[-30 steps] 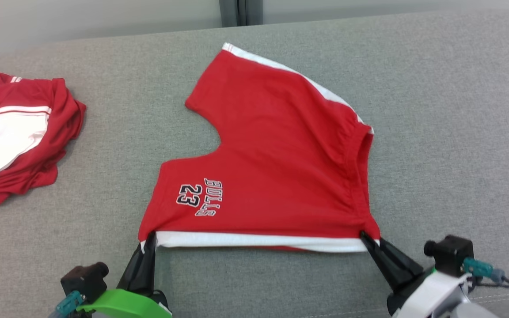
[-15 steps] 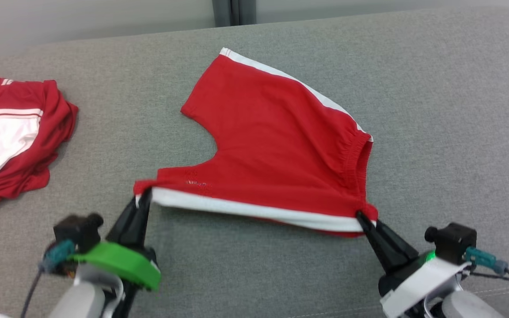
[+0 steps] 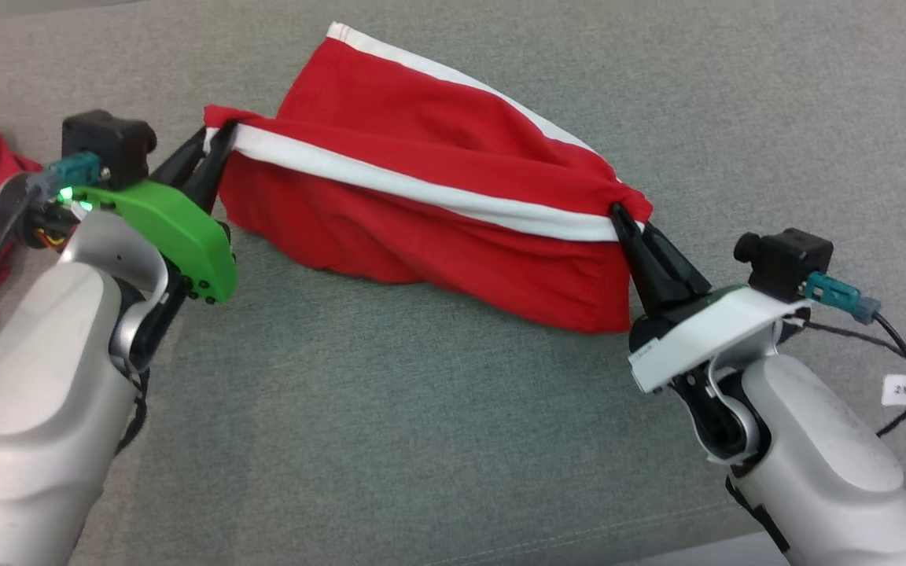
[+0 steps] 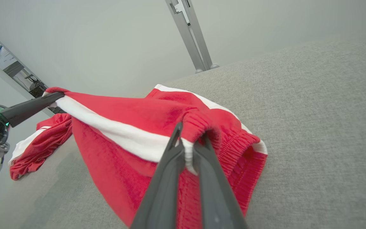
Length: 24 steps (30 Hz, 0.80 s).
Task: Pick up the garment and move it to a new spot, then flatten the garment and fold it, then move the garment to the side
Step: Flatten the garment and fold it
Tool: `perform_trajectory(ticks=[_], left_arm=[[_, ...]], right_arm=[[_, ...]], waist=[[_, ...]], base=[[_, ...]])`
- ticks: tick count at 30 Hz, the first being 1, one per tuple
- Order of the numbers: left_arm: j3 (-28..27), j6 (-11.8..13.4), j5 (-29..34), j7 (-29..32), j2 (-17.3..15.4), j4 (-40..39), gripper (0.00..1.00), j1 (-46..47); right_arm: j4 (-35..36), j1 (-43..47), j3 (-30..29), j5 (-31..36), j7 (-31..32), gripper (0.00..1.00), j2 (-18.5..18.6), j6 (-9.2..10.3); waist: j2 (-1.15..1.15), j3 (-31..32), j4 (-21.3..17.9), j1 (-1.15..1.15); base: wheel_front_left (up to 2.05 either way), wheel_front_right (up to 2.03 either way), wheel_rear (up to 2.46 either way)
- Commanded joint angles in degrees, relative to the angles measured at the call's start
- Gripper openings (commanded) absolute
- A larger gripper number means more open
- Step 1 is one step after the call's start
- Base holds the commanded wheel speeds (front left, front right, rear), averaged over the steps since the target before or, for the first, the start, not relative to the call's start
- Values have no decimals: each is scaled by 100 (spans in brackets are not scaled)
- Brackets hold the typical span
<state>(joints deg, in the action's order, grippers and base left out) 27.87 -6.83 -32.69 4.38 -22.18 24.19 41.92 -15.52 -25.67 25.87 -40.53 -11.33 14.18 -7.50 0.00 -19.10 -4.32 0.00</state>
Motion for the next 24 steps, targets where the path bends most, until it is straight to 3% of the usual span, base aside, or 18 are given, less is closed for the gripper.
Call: perform_trajectory(ticks=[1, 7, 17, 18, 19, 20, 24], left_arm=[[65, -30, -6, 81, -70, 159, 0, 251], [514, -67, -22, 234, -214, 867, 0, 1218], [1374, -70, -300, -61, -452, 1657, 0, 2353], [1433, -70, -316, -93, -462, 1739, 16, 2409], [1500, -70, -333, -138, -474, 1845, 73, 2469], [1555, -70, -335, -208, -488, 1921, 100, 2522], [1724, -71, -501, -518, -436, 2155, 100, 2619]], right_arm=[[-122, -181, -15, 64, 6, 0, -64, 1], [-657, -921, 32, 188, -111, 0, -437, 0], [-1254, -1598, 108, 247, -311, 0, -866, 0], [-1278, -1628, 114, 234, -329, 69, -898, 0], [-1306, -1649, 128, 181, -345, 100, -937, 0], [-1323, -1664, 145, 178, -357, 100, -956, 0], [-1202, -1529, 150, 343, -390, 100, -872, 0]], waist=[[0, -377, -367, 0], [0, -694, -723, 0], [0, -1059, -1114, 0], [0, -1071, -1127, 0], [0, -1078, -1138, 0], [0, -1077, -1145, 0], [0, -949, -1083, 0]], base=[[0, 0, 0], [0, 0, 0], [0, 0, 0], [0, 0, 0], [0, 0, 0], [0, 0, 0], [0, 0, 0]])
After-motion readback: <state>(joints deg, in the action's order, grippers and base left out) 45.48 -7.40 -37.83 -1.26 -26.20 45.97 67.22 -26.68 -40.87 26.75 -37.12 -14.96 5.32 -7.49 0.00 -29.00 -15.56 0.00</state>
